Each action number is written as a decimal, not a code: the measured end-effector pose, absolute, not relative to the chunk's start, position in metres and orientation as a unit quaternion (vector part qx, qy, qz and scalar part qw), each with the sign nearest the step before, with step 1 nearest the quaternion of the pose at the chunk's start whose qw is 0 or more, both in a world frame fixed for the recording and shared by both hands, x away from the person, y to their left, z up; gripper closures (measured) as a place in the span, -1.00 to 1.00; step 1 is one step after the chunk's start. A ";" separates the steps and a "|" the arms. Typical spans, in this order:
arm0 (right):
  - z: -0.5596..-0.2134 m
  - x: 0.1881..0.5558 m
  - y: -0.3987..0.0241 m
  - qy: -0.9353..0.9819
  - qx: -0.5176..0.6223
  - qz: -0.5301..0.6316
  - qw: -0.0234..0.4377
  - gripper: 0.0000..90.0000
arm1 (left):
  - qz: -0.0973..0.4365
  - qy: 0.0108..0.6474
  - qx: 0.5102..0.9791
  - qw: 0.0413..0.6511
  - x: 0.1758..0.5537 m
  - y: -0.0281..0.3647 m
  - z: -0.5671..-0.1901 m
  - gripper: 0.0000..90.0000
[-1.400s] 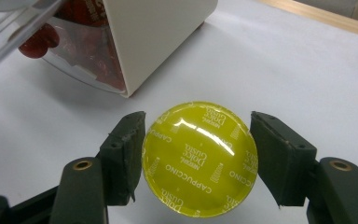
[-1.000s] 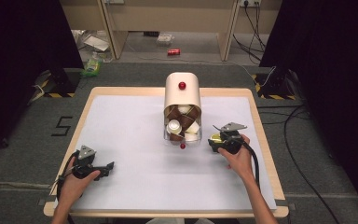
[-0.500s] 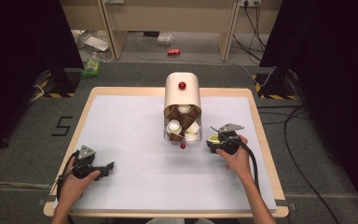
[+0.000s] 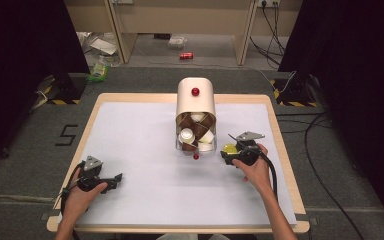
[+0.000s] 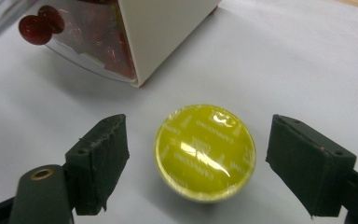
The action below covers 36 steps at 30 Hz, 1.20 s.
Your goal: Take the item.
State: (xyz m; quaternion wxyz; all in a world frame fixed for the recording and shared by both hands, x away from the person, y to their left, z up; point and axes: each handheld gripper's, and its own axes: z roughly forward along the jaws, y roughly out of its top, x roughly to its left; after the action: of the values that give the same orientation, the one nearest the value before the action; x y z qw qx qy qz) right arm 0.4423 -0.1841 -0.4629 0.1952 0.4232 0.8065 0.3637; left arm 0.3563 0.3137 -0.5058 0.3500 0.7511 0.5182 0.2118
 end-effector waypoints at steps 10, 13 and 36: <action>-0.458 0.431 -0.180 0.811 0.411 0.368 0.194 -0.58 | 0.212 0.518 0.751 0.350 0.356 0.314 -0.506 -0.80; -0.455 0.425 -0.181 0.812 0.408 0.370 0.194 -0.60 | 0.211 0.518 0.751 0.351 0.356 0.314 -0.506 -0.80; -0.459 0.388 -0.202 0.813 0.408 0.366 0.197 -0.62 | 0.212 0.518 0.751 0.351 0.356 0.314 -0.506 -0.80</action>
State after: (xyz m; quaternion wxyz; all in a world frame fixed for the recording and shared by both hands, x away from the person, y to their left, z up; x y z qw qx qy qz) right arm 0.3884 -0.2017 -0.4586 0.1970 0.4078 0.8129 0.3661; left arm 0.3562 0.3138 -0.5059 0.3506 0.7509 0.5180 0.2120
